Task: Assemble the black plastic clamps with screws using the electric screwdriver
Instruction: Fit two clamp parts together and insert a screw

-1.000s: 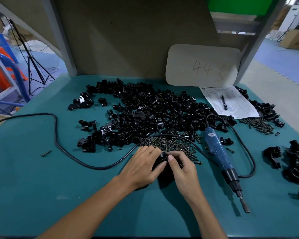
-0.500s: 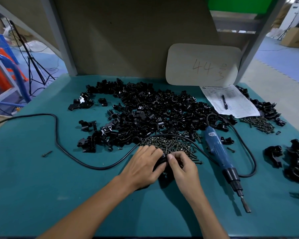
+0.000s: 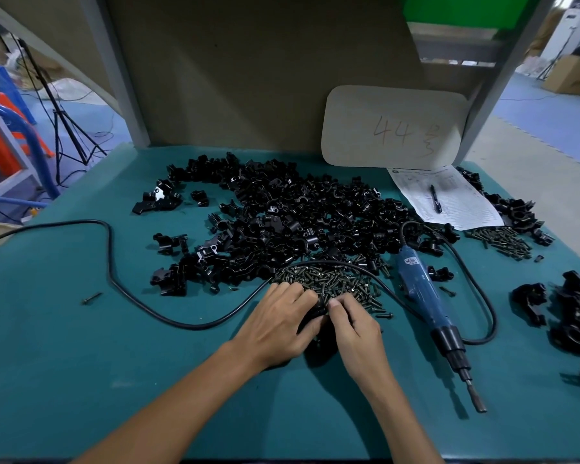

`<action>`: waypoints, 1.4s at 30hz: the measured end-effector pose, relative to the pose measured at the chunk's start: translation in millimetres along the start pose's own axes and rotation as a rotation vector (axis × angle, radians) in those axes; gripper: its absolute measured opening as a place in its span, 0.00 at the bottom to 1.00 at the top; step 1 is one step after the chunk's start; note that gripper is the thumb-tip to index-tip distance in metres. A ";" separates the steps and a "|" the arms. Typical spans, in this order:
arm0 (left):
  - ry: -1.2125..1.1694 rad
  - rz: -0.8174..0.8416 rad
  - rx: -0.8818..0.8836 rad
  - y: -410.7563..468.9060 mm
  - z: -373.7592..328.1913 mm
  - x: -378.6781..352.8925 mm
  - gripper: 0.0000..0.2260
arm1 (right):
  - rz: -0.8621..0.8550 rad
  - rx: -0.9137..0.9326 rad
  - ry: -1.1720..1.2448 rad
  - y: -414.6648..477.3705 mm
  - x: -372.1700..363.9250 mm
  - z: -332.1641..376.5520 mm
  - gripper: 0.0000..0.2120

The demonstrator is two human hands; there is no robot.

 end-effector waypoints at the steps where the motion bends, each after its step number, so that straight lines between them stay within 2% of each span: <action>1: -0.001 0.000 -0.002 0.0 -0.3 -0.1 0.11 | -0.001 0.002 -0.004 0.2 0.1 0.2 0.14; 6: -0.043 -0.016 0.009 -0.5 0.1 1.0 0.10 | -0.027 0.018 -0.003 0.8 1.3 3.4 0.18; 12: -0.039 -0.026 0.035 0.5 1.4 2.7 0.12 | -0.026 -0.015 0.056 1.7 1.4 1.0 0.14; 21: -0.043 -0.017 0.050 -0.1 3.6 -0.1 0.12 | -0.040 -0.026 0.010 1.6 7.9 7.3 0.16; 25: -0.037 -0.013 0.085 -1.1 7.2 -1.2 0.13 | -0.175 0.074 -0.280 17.3 54.9 19.1 0.09; 26: -0.040 -0.010 0.088 -1.2 7.6 -1.6 0.12 | -0.240 0.079 -0.403 24.6 73.7 19.5 0.10; 28: -0.042 -0.011 0.087 -1.0 7.3 -2.3 0.12 | -0.335 0.045 -0.656 40.1 109.4 14.6 0.18; 30: -0.043 -0.012 0.086 -0.7 7.1 -2.3 0.12 | -0.241 -0.103 -0.818 51.9 128.6 -3.3 0.27; 32: -0.043 -0.005 0.090 -0.2 7.3 -2.1 0.12 | -0.078 -0.260 -0.847 55.3 132.8 -25.0 0.32; 35: -0.036 -0.001 0.090 -0.6 6.0 -0.8 0.11 | 0.010 -0.323 -0.785 56.4 135.1 -33.4 0.31; 38: -0.044 -0.002 0.100 -1.0 6.5 -0.6 0.11 | -0.042 -0.246 -0.585 60.7 147.4 -21.4 0.23; 39: -0.048 0.000 0.111 -1.5 7.2 -0.8 0.11 | -0.083 -0.245 -0.394 60.6 153.0 -14.3 0.24; 42: -0.068 0.018 0.140 -1.8 8.6 -1.6 0.12 | -0.225 -0.385 0.377 55.0 157.2 5.4 0.27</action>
Point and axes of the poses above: each hand's wrist, its own y-axis towards the middle knuckle, its own x-axis out of the back of the hand, z = x × y, the point moved 7 cm from there along y, towards the middle knuckle, and after that the axes turned 4 degrees about -z, right-handed, at the moved point
